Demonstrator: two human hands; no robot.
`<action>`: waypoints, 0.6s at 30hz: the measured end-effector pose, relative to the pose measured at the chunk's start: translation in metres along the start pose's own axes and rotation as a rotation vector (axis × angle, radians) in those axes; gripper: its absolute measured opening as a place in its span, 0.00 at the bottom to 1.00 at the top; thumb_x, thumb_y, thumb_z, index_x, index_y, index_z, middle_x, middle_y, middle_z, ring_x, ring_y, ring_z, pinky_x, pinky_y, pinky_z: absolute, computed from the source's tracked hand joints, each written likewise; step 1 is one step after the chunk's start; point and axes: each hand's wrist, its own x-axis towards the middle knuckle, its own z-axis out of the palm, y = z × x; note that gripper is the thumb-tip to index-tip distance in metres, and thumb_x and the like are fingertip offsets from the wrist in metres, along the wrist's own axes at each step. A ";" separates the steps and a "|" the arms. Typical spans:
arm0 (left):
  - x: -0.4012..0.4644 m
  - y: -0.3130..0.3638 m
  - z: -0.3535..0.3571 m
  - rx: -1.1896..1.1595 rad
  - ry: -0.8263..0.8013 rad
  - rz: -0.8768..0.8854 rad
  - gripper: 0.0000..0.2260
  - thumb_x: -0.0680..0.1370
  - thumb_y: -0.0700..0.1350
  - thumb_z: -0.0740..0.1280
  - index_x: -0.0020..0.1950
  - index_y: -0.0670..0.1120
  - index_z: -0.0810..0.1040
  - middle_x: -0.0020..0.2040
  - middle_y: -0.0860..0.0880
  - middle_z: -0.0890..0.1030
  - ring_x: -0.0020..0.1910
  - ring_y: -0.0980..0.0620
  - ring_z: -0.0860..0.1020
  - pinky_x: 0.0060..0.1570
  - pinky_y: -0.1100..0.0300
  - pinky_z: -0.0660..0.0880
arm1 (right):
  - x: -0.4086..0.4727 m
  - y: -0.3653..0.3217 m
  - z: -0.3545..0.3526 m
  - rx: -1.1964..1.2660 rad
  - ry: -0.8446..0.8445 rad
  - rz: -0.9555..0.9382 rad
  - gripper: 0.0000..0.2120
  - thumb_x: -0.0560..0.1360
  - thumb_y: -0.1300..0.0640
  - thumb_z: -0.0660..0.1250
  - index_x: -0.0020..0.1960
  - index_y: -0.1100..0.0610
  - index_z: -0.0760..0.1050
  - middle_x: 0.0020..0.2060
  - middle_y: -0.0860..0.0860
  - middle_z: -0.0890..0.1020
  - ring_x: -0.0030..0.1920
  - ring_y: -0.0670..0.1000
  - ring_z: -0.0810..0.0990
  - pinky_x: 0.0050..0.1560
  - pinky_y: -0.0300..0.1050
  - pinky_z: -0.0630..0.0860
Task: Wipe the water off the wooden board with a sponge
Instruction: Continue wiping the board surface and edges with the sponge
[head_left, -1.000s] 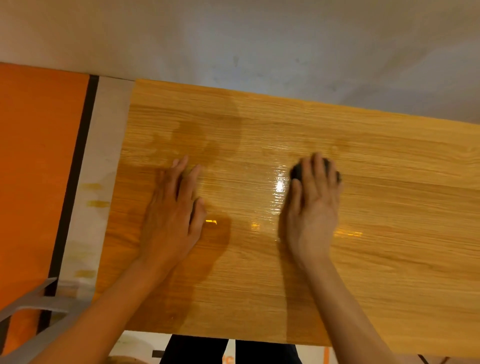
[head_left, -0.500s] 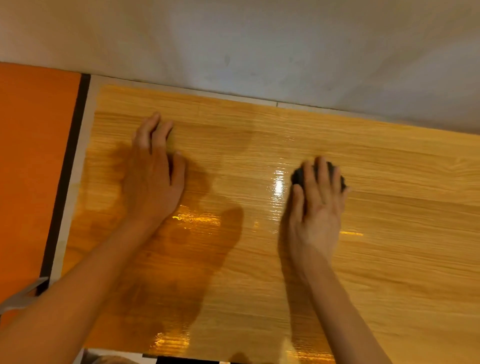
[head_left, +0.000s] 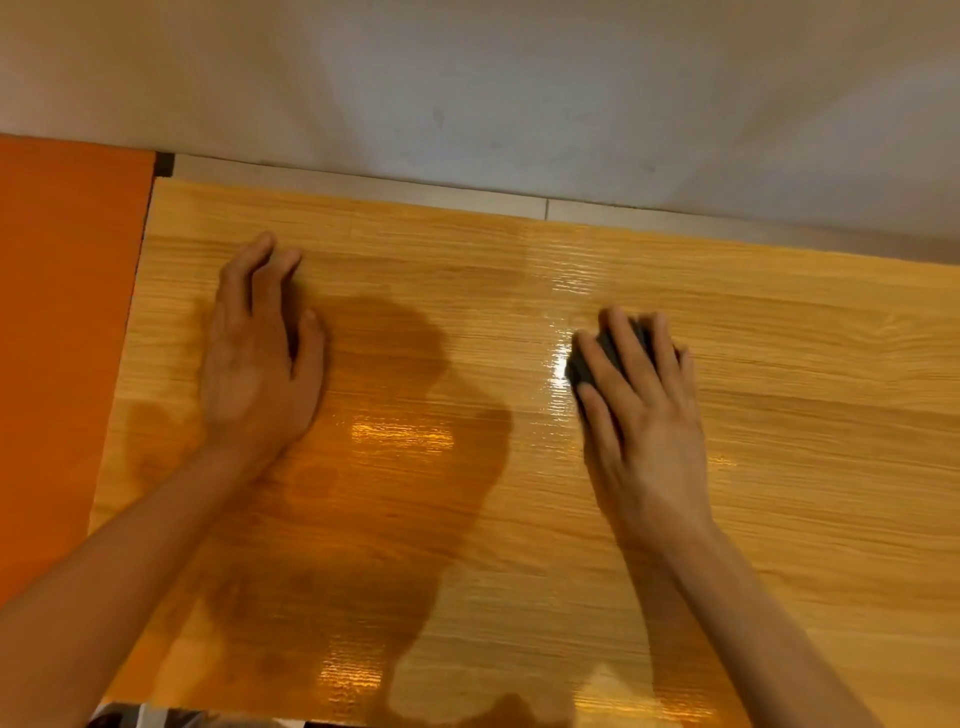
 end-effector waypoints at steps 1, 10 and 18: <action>0.000 0.000 0.000 -0.011 0.005 0.000 0.20 0.84 0.46 0.57 0.75 0.41 0.66 0.77 0.41 0.64 0.76 0.42 0.66 0.70 0.40 0.69 | 0.019 0.004 0.000 -0.003 0.003 -0.033 0.20 0.84 0.52 0.53 0.75 0.52 0.64 0.77 0.50 0.59 0.79 0.55 0.50 0.78 0.53 0.44; -0.001 0.001 0.000 -0.027 0.005 -0.027 0.21 0.84 0.46 0.57 0.77 0.43 0.65 0.77 0.43 0.64 0.76 0.44 0.65 0.73 0.49 0.65 | 0.003 -0.021 0.010 0.080 0.040 0.016 0.21 0.84 0.54 0.53 0.76 0.55 0.62 0.77 0.51 0.60 0.78 0.54 0.52 0.78 0.56 0.46; -0.001 0.005 -0.001 -0.029 0.032 -0.032 0.20 0.84 0.46 0.58 0.76 0.43 0.67 0.76 0.44 0.65 0.76 0.45 0.66 0.68 0.54 0.67 | 0.090 -0.020 0.016 0.069 0.084 0.011 0.21 0.84 0.51 0.52 0.74 0.56 0.67 0.75 0.53 0.64 0.77 0.57 0.57 0.77 0.60 0.48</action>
